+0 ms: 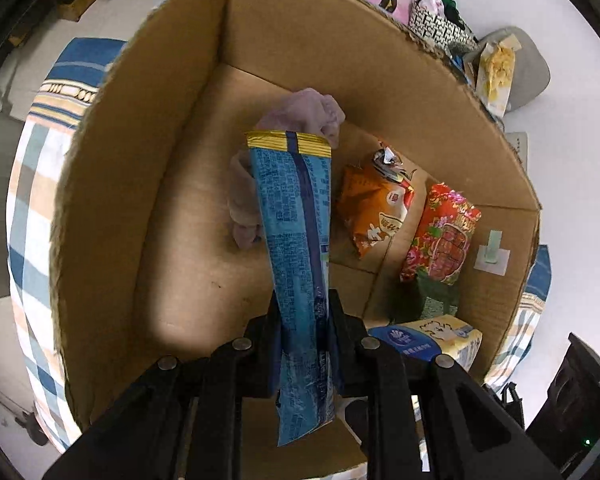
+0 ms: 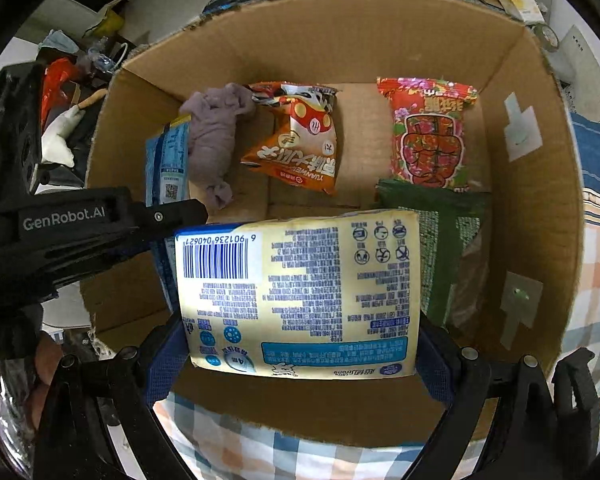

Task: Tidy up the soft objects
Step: 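Lower the blue packet and milk carton into the box and open both tools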

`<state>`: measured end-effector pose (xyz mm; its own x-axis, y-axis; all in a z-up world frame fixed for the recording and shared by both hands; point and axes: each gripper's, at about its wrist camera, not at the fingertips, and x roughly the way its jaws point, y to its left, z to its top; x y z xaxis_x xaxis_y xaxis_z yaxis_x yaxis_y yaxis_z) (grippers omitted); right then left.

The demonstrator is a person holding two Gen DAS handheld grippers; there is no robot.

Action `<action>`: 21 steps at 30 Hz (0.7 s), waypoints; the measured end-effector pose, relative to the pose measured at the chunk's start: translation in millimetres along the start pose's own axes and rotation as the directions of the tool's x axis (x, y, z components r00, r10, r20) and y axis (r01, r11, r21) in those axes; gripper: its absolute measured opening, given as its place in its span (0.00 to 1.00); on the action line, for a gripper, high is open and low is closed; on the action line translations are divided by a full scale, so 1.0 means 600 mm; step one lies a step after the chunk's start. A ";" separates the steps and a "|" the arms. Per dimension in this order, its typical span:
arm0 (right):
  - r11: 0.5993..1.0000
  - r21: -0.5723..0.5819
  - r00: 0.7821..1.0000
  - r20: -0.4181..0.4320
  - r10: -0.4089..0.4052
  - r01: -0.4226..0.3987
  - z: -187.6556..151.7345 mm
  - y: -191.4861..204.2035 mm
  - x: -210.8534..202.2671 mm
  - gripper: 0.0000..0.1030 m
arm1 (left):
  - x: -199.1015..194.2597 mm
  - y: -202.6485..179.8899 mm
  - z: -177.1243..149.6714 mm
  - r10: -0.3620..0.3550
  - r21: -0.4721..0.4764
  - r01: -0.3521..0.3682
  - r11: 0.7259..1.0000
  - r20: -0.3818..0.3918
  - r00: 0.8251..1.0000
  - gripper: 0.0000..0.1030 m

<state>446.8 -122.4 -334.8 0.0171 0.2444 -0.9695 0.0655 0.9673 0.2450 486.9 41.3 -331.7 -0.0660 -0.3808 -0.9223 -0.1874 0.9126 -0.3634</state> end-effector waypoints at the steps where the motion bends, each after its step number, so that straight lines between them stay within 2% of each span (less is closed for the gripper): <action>1: 1.000 -0.002 1.000 -0.002 -0.005 0.005 0.002 0.000 0.006 0.95 | 0.002 -0.001 0.001 0.004 0.005 -0.004 1.000 -0.006 1.000 0.18; 9: 0.999 -0.012 0.998 -0.037 -0.042 0.042 0.000 0.004 0.033 0.97 | -0.010 -0.003 0.001 0.057 0.019 -0.057 0.998 0.017 0.998 0.36; 11: 0.998 -0.014 0.998 -0.034 -0.054 0.054 -0.001 0.005 0.035 0.99 | -0.016 -0.008 -0.002 0.081 0.041 -0.082 0.996 0.035 0.996 0.45; 16: 0.997 -0.012 0.997 -0.017 -0.081 0.081 -0.005 0.001 0.022 1.00 | -0.040 -0.016 -0.016 0.108 0.075 -0.115 0.991 0.091 0.990 0.77; 21: 0.993 -0.007 0.993 0.013 -0.117 0.117 -0.013 -0.006 -0.005 1.00 | -0.065 -0.026 -0.045 0.177 0.138 -0.201 0.970 0.171 0.969 0.93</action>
<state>438.9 -126.4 -333.0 0.0224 0.1283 -0.9915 0.0596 0.9898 0.1294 465.7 38.2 -286.3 0.0701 -0.1822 -0.9808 -0.0334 0.9822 -0.1849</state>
